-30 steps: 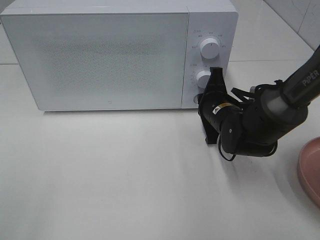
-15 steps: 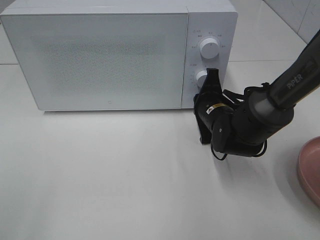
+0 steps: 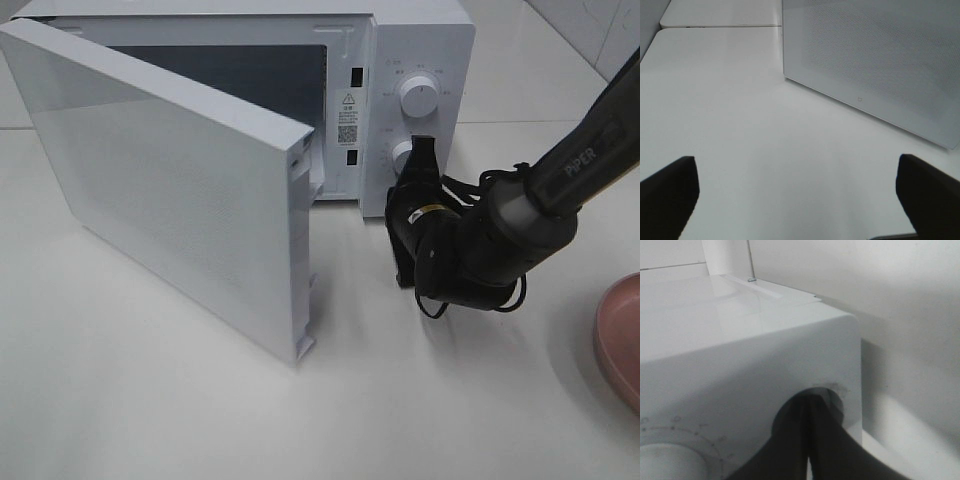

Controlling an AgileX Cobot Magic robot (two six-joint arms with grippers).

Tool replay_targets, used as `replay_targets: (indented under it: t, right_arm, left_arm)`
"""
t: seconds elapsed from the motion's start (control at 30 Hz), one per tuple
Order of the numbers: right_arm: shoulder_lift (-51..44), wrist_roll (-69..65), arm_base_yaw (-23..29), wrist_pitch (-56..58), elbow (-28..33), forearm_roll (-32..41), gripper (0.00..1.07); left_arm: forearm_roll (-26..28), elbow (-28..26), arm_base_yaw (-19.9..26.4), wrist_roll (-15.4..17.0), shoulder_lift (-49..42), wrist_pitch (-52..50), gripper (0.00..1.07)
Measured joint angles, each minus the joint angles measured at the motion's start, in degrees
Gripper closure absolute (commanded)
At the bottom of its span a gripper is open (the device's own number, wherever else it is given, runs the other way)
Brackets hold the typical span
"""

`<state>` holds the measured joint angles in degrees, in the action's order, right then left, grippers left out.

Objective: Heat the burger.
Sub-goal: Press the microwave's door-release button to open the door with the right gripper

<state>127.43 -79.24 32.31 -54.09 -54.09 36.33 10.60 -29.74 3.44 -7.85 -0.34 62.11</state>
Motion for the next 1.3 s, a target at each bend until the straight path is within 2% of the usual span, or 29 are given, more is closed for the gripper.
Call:
replay_targets:
  t: [0.6, 1.07, 1.3]
  right_arm:
    - [-1.43, 0.92, -0.57, 3.55, 0.57, -1.20, 1.07]
    - [-7.79, -0.57, -1.78, 7.68, 6.88, -8.08, 1.07]
    - [-12.15, -0.17, -1.78, 12.61, 11.17, -8.42, 1.07]
  left_arm:
    - [0.00, 0.00, 0.00, 0.00, 0.00, 0.00, 0.07]
    - [0.00, 0.00, 0.00, 0.00, 0.00, 0.00, 0.07]
    - [0.00, 0.00, 0.00, 0.00, 0.00, 0.00, 0.07]
